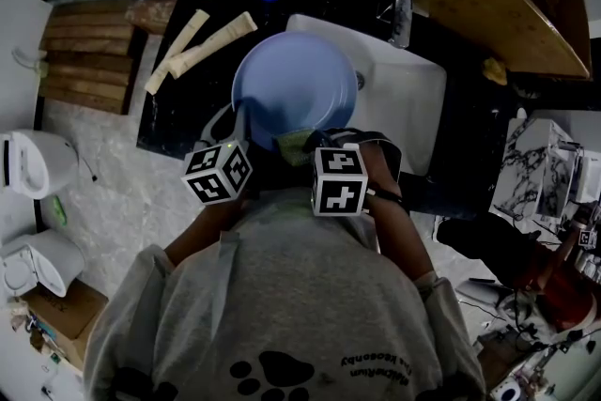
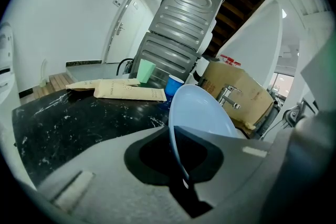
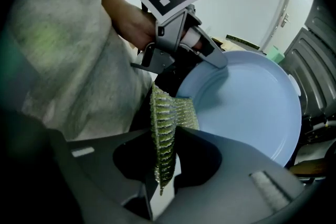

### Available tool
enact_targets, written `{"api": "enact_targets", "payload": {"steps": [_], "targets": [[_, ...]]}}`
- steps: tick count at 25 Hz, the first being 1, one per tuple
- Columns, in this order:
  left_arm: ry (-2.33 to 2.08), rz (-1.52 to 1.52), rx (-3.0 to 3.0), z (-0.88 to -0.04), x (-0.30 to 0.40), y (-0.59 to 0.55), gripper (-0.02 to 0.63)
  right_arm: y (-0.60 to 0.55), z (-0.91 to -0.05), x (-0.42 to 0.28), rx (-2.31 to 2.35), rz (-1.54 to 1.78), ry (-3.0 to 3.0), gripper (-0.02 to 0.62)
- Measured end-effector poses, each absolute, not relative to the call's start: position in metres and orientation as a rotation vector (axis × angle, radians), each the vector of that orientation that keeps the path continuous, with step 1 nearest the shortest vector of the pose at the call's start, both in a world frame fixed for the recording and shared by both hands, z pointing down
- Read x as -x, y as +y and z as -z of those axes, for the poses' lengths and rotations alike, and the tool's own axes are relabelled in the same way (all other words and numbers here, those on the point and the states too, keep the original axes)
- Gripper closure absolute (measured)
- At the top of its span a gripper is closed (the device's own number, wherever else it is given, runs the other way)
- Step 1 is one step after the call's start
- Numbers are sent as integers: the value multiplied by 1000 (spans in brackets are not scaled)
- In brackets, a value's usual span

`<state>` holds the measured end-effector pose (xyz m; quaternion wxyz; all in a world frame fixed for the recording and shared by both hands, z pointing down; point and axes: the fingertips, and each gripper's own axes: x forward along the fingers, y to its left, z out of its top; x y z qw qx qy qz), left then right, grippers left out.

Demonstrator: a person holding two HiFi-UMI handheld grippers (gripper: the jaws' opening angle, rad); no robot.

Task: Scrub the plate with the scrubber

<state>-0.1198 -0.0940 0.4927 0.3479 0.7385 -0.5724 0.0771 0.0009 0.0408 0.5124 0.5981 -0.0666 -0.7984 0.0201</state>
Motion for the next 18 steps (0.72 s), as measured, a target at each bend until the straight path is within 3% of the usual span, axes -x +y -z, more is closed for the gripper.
{"api": "enact_targets", "payload": {"steps": [18], "targets": [[-1498,-215,-1909,-494,120,-95,581,8,-467,-3,-26,-38,-1999,520]]}}
